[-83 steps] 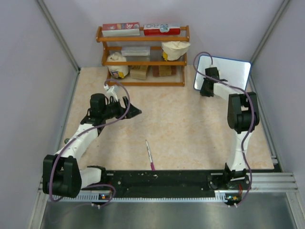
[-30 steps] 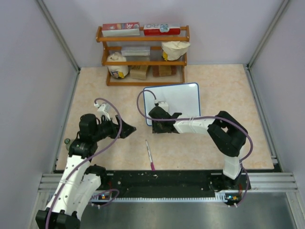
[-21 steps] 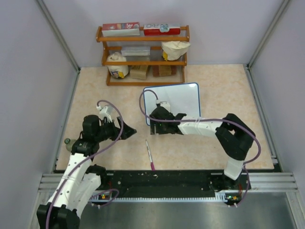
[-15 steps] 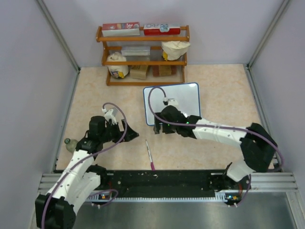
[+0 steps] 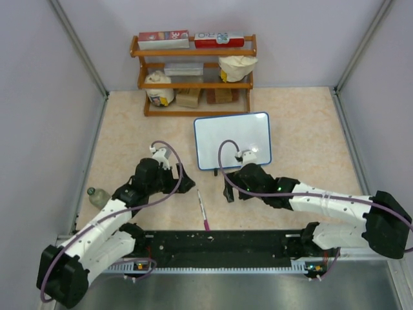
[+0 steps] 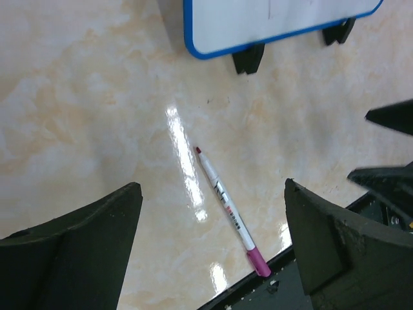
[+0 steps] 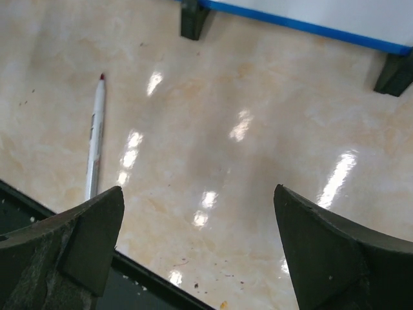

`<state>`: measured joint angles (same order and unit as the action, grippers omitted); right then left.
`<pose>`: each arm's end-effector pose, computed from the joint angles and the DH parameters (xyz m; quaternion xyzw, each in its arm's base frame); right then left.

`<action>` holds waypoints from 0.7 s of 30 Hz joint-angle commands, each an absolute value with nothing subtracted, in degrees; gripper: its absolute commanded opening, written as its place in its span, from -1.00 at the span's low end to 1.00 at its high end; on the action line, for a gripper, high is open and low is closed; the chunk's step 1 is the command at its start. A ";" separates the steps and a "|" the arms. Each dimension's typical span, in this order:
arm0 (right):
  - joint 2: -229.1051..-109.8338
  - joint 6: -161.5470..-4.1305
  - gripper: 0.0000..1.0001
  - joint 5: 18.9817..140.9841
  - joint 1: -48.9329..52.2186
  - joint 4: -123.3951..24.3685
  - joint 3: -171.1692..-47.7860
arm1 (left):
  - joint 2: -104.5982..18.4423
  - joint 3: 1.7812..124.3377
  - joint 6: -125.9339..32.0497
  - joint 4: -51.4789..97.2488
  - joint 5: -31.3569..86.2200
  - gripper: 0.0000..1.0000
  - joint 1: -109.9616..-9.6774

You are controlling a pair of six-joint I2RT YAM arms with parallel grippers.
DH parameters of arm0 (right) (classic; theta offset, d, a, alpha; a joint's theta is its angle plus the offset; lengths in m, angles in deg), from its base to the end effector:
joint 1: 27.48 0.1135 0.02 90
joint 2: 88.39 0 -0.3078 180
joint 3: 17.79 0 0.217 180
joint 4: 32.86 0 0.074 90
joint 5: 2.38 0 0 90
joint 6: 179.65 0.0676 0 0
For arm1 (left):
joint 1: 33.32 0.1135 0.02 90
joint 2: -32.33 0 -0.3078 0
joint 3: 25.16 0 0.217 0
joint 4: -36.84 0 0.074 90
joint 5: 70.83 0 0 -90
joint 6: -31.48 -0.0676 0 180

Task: Write a sentence on the whiteboard
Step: Pick up the whiteboard marker from the corner of the board.

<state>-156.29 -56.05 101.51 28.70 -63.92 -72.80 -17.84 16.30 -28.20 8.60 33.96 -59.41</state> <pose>0.1338 0.1706 0.2534 -0.1325 0.9052 0.1952 0.3536 0.1260 -0.0809 0.2332 0.0247 0.8888 -0.3108 0.3359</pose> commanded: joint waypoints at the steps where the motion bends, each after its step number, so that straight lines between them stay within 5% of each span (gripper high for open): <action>1: -156.67 -58.19 0.89 102.74 34.91 -61.05 -73.74 | -11.01 23.31 -29.43 6.11 24.56 0.91 -59.60; 6: -165.36 -58.45 0.68 102.48 41.06 -57.54 -79.35 | -8.98 32.17 -31.71 1.11 23.03 0.96 -59.51; 8: -171.25 -58.71 0.42 102.74 43.70 -57.44 -81.73 | -11.08 36.30 -32.06 -0.39 23.82 0.97 -59.42; 21: -191.29 -58.37 0.08 106.78 51.61 -65.17 -95.54 | -13.55 48.19 -36.55 -9.01 20.23 0.98 -58.55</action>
<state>-188.26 -58.26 104.03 50.27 -61.43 -92.30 -13.80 44.45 -34.23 -7.40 21.39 -58.90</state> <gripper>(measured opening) 0.554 0.987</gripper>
